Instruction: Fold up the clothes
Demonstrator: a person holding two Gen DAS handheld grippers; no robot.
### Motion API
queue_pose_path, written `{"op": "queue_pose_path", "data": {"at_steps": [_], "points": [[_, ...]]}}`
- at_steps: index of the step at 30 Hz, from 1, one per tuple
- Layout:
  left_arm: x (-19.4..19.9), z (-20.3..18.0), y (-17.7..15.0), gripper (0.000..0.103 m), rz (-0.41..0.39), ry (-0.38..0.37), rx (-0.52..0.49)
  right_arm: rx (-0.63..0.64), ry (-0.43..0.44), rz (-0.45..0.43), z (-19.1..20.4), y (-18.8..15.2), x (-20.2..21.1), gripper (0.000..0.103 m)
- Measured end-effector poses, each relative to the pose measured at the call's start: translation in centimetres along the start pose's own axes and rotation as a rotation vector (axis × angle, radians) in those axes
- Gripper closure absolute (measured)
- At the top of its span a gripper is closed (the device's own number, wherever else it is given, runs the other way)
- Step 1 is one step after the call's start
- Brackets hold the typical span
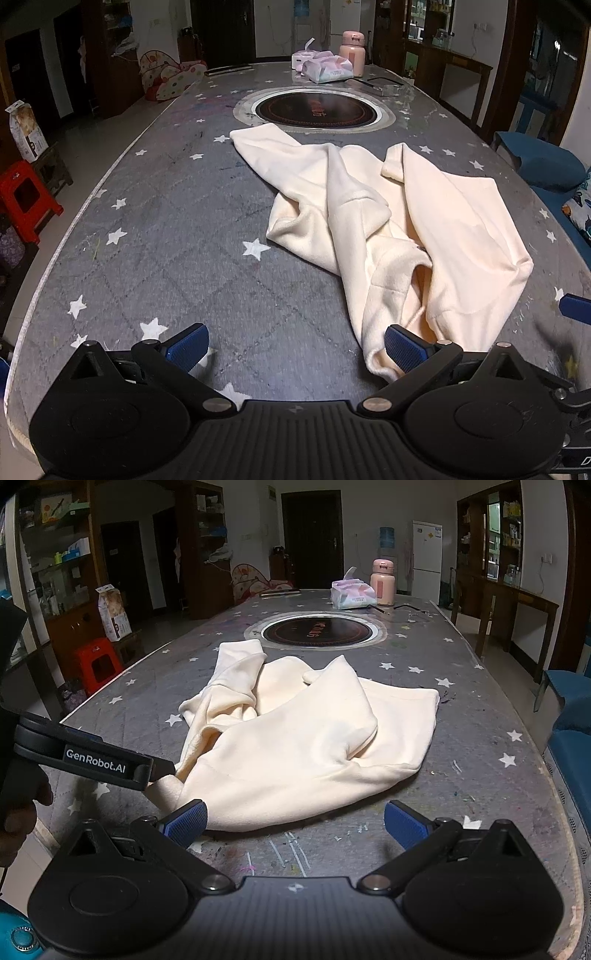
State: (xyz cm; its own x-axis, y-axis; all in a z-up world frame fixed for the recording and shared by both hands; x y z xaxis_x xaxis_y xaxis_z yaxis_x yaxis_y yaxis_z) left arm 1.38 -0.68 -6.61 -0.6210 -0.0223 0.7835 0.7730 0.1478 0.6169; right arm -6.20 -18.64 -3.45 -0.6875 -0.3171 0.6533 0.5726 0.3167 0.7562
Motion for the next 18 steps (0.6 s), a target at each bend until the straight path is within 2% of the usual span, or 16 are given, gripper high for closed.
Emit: {"op": "queue_pose_path", "data": {"at_steps": [18], "points": [[0.15, -0.14, -0.11, 0.000, -0.002, 0.004, -0.001, -0.028, -0.007, 0.006, 0.06, -0.15, -0.13, 0.000]]}}
Point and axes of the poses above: each gripper's, at about its wrist camera, not at the fingertips, and x roughly against the way its jaws point, z to its left, y to its top, the point moved 8 cm from there along -x, roughly the way its jaws point, and after that the axes turned 8 degrees about x, right-handed, at the moved point
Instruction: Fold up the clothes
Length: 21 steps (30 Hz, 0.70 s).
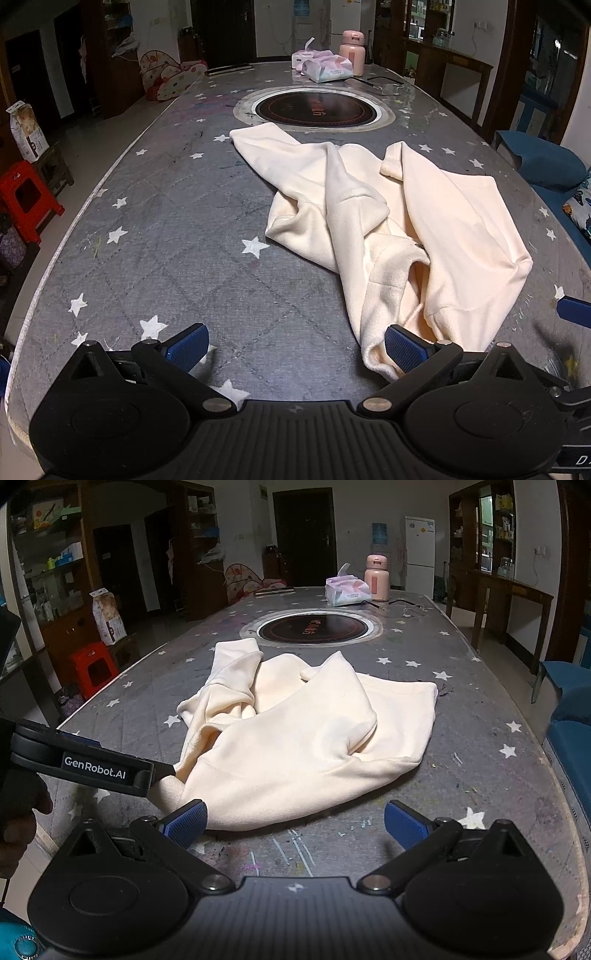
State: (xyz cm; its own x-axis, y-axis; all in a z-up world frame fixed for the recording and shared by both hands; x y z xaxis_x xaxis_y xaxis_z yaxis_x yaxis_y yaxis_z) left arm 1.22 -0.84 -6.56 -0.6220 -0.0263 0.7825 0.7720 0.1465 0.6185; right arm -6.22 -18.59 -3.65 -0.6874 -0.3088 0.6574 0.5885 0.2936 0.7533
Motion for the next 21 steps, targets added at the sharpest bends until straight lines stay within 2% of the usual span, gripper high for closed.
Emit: {"op": "queue_pose_path", "data": {"at_steps": [21], "points": [[-0.2, -0.1, 1.2, 0.000, -0.003, 0.000, -0.007, 0.003, 0.016, -0.005, -0.1, 1.2, -0.7, 0.000]]}}
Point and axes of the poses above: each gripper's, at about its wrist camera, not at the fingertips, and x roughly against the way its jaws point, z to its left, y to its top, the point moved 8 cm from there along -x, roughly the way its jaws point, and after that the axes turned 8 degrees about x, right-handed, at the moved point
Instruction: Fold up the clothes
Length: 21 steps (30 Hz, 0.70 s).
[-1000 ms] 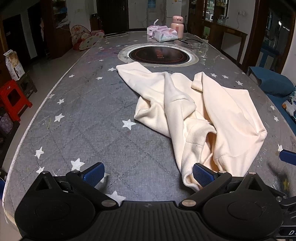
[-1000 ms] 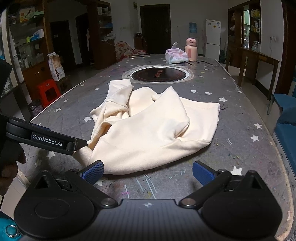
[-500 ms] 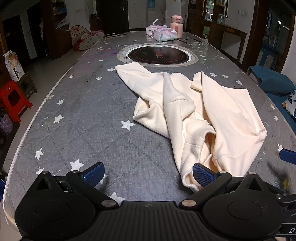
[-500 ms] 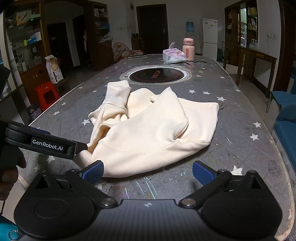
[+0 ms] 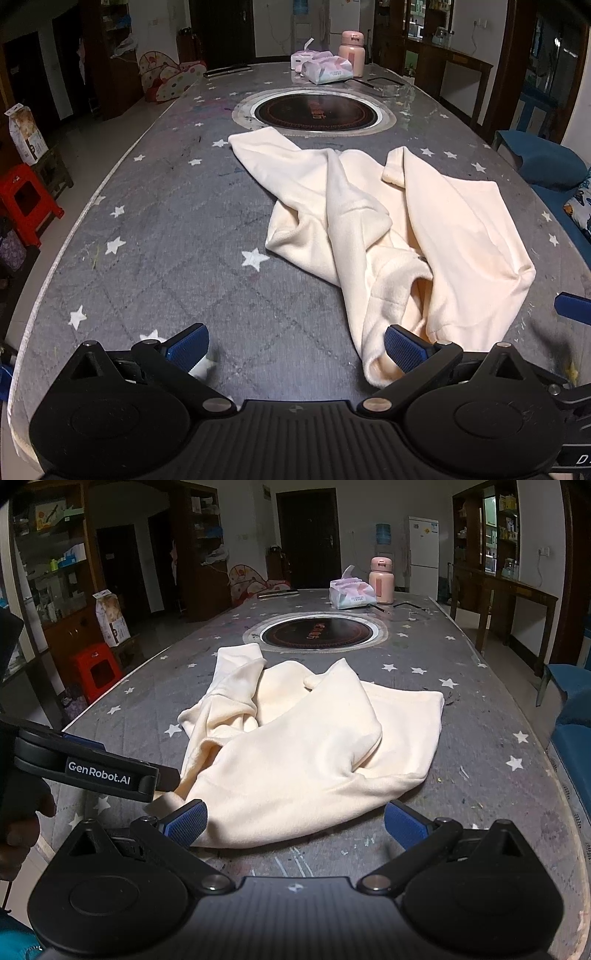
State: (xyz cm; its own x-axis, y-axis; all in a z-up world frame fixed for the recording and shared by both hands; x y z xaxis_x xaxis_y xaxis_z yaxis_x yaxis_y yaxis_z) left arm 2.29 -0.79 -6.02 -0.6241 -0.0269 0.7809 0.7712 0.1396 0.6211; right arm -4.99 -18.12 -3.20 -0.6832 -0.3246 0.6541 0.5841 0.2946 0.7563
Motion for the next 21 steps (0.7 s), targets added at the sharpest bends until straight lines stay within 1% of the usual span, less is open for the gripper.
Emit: {"op": "queue_pose_path", "data": {"at_steps": [10, 14, 21], "points": [[-0.7, 0.1, 2.1, 0.000, -0.015, 0.012, -0.007, 0.022, 0.005, -0.005, -0.5, 1.3, -1.0, 0.000], [-1.5, 0.1, 3.4, 0.000, -0.029, 0.022, -0.012, 0.036, 0.006, -0.001, -0.8, 2.1, -1.6, 0.000], [-2.9, -0.5, 6.5, 0.000, -0.072, -0.026, -0.004, 0.035, -0.014, 0.012, -2.3, 3.3, -3.4, 0.000]]}}
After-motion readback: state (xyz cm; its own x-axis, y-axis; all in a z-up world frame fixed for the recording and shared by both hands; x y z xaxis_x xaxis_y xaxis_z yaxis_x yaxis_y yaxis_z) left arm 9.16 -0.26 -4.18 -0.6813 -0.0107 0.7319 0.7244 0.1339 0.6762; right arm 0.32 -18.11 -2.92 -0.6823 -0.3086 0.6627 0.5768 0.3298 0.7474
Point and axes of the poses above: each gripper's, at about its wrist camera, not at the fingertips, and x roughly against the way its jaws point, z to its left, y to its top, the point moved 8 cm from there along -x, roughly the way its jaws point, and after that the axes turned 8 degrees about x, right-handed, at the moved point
